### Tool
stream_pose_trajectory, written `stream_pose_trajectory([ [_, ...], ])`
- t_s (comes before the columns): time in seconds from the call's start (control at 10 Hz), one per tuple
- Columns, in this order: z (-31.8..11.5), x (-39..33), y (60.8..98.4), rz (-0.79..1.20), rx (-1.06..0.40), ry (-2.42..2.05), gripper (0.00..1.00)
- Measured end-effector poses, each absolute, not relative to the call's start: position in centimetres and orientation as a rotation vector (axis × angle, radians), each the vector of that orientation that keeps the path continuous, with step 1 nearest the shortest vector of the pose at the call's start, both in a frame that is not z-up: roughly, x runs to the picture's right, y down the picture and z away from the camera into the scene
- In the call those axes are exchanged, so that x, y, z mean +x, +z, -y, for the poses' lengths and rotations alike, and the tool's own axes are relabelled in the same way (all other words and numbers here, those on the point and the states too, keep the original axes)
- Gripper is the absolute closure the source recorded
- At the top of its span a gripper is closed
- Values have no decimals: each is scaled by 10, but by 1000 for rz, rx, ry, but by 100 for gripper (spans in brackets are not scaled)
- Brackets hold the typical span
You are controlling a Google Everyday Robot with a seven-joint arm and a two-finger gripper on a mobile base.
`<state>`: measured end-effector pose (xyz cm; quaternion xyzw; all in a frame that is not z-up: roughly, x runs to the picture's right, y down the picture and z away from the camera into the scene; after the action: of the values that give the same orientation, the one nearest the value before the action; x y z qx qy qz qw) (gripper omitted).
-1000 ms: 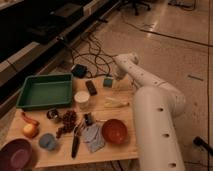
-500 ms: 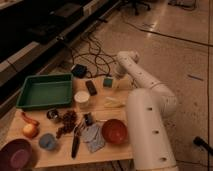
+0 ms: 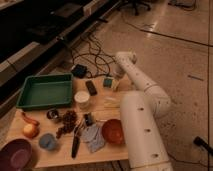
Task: Place sponge in red bowl
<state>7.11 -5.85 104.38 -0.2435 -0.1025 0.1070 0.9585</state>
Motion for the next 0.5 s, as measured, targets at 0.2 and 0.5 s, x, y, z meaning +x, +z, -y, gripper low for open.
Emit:
stream_pose_trajectory([
  [0.2,58,75,1048,213,-505,225,29],
  [0.5,58,73,1048,214,-506,222,59],
])
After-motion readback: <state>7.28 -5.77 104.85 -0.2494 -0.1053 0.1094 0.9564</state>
